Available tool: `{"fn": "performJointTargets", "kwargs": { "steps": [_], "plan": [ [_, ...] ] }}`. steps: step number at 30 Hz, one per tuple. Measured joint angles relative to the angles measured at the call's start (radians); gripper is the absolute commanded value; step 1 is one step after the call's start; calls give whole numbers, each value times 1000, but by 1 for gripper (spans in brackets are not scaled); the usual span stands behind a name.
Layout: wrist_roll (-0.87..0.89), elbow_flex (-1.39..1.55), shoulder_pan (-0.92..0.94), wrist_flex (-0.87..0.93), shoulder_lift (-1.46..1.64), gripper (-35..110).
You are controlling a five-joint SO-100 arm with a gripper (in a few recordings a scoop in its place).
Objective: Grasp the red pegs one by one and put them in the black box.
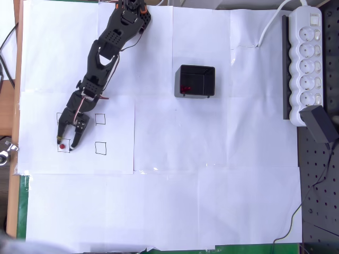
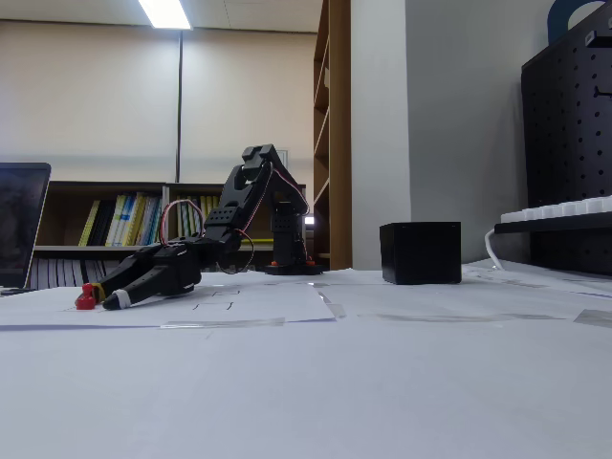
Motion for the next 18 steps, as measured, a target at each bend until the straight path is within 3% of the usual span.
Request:
{"fn": "performJointTargets", "kwargs": {
  "steps": [18],
  "plan": [
    [9, 34, 0, 6, 18, 2]
  ]
}}
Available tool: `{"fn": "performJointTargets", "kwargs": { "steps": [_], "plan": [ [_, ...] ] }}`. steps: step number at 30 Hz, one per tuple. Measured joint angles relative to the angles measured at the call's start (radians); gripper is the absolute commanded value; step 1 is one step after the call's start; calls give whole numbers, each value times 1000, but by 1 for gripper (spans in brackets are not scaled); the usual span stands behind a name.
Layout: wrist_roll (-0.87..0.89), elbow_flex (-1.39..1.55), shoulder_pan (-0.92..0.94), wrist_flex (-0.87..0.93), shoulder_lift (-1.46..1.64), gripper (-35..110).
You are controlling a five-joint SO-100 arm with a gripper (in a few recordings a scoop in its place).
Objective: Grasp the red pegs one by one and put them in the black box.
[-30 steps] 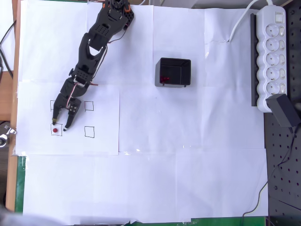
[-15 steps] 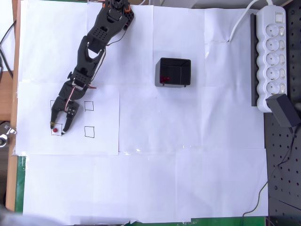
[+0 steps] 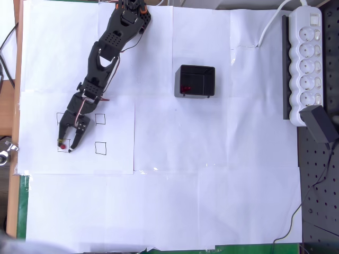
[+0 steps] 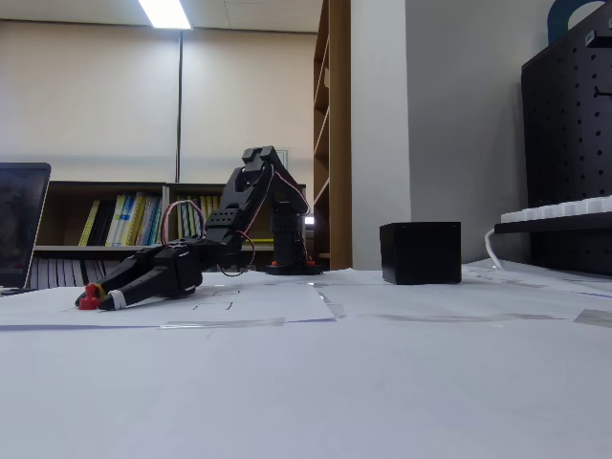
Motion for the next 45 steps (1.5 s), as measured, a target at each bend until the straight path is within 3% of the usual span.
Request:
{"fn": "performJointTargets", "kwargs": {
  "steps": [8, 12, 22, 27, 29, 32, 39, 45],
  "plan": [
    [0, 11, -2, 31, 6, 0],
    [6, 15, -2, 230, -84, 0],
    [155, 347, -149, 1496, -537, 0],
    [29, 388, -394, 2121, -805, 0],
    [-44, 385, -518, 2269, -894, 0],
    [-181, 380, -723, 2324, -979, 0],
    [-457, 337, -1193, 2223, -1008, 0],
    [-512, 147, -1318, 2171, -945, 0]
  ]
}}
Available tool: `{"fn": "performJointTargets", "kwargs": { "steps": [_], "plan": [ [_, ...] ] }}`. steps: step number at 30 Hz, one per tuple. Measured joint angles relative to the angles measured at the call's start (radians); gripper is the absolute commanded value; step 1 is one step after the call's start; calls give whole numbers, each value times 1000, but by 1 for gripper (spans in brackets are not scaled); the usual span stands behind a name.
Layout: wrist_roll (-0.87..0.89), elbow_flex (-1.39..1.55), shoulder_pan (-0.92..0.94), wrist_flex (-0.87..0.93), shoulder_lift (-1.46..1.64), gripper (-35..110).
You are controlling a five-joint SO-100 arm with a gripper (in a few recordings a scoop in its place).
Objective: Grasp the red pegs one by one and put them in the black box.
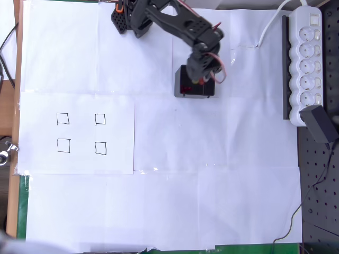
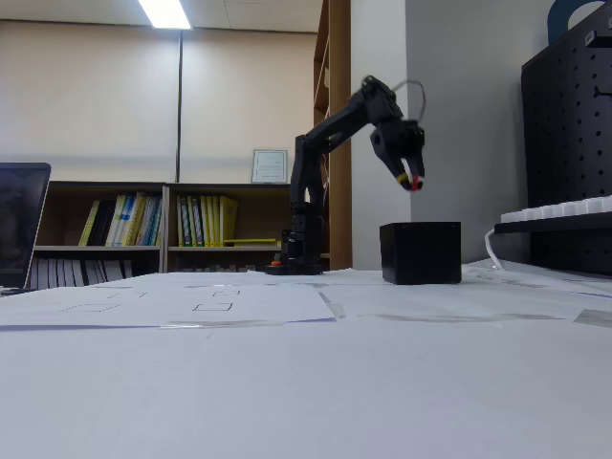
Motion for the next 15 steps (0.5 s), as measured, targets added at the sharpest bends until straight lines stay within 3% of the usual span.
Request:
{"fn": "performJointTargets", "kwargs": {
  "steps": [7, 15],
  "plan": [
    [18, -187, 40, -115, 49, 0],
    [74, -230, 63, -153, 54, 13]
  ]
}}
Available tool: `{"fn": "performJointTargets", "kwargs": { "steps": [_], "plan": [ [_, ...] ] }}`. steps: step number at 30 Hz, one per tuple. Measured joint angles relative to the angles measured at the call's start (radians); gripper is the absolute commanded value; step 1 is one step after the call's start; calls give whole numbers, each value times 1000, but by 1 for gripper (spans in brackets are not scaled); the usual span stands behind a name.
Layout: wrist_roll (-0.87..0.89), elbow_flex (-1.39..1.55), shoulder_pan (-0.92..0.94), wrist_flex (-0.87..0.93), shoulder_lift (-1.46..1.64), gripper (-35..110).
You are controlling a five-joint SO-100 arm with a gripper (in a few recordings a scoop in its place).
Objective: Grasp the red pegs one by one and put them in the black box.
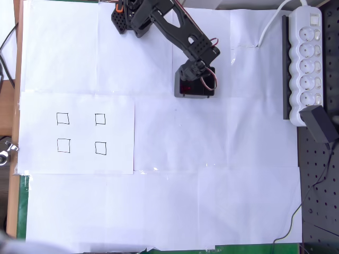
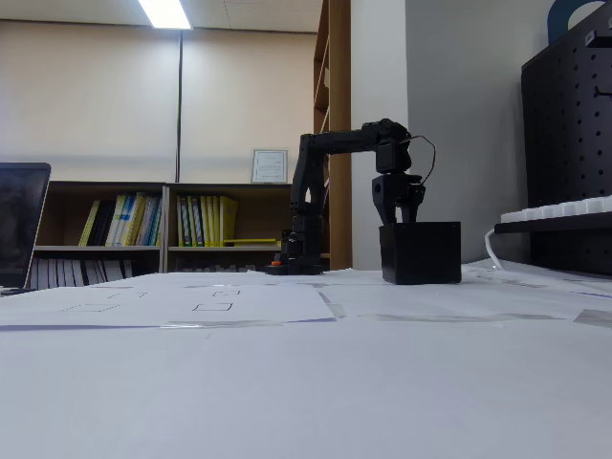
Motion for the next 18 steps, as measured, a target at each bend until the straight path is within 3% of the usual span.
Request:
{"fn": "performJointTargets", "kwargs": {
  "steps": [4, 13, 18],
  "plan": [
    [5, 54, 29, 40, 0, 23],
    [49, 373, 156, 144, -120, 23],
    [235, 270, 321, 117, -399, 21]
  ]
}}
